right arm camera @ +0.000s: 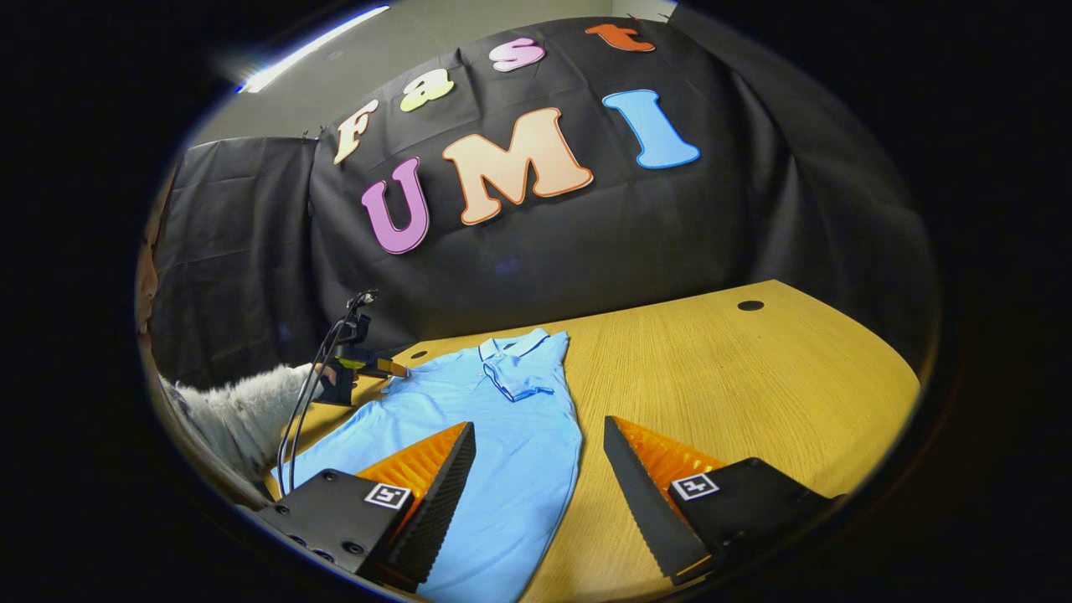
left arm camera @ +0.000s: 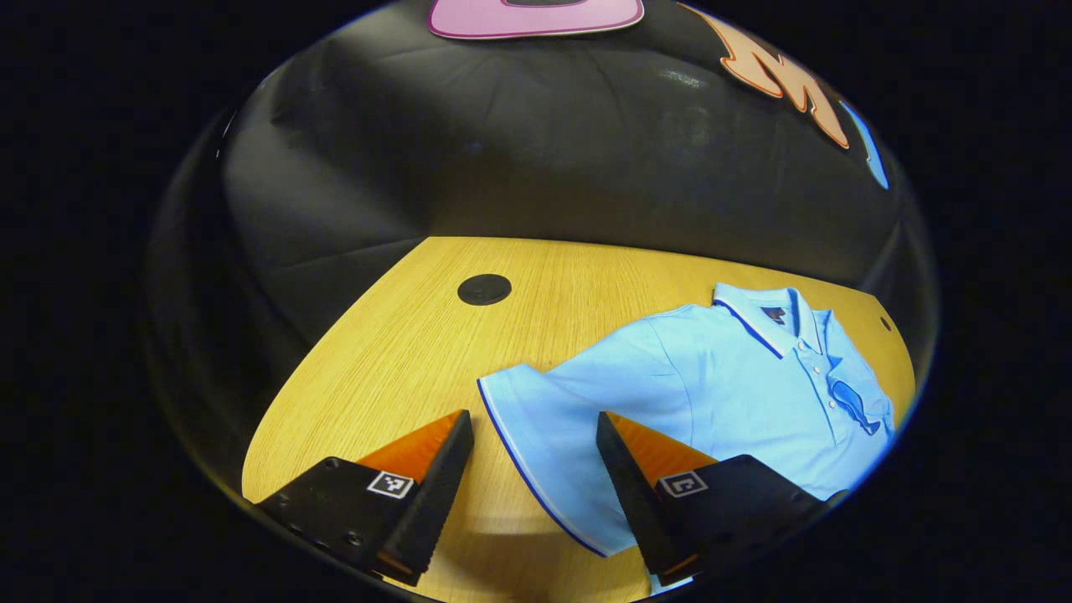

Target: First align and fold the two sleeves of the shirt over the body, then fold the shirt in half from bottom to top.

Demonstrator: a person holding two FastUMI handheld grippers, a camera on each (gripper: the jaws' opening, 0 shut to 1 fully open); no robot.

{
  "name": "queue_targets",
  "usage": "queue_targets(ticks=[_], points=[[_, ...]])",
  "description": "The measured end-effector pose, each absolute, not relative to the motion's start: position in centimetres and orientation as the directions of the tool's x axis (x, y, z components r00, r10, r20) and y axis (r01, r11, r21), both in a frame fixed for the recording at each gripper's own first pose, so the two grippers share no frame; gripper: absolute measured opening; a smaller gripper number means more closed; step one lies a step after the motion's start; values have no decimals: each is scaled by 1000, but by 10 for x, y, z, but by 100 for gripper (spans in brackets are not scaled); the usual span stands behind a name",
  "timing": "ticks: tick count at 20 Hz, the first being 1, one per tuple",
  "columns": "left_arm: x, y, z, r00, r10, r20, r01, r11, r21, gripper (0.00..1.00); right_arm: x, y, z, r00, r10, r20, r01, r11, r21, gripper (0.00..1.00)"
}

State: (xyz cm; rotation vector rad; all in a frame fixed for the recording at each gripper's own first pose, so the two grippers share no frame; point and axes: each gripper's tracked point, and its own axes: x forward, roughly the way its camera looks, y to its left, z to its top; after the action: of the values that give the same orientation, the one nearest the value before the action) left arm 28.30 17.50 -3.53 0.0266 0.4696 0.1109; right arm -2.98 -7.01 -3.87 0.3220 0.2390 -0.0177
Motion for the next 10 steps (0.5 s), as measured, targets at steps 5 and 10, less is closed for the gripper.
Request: queue_targets(ticks=[5, 10], points=[[284, 169, -39, 886, 94, -454, -83, 996, 43, 77, -32, -71, -39, 974, 24, -225, 55, 940, 338, 97], [285, 157, -39, 890, 44, -453, -39, 999, 21, 22, -34, -67, -50, 968, 29, -250, 55, 944, 324, 97]])
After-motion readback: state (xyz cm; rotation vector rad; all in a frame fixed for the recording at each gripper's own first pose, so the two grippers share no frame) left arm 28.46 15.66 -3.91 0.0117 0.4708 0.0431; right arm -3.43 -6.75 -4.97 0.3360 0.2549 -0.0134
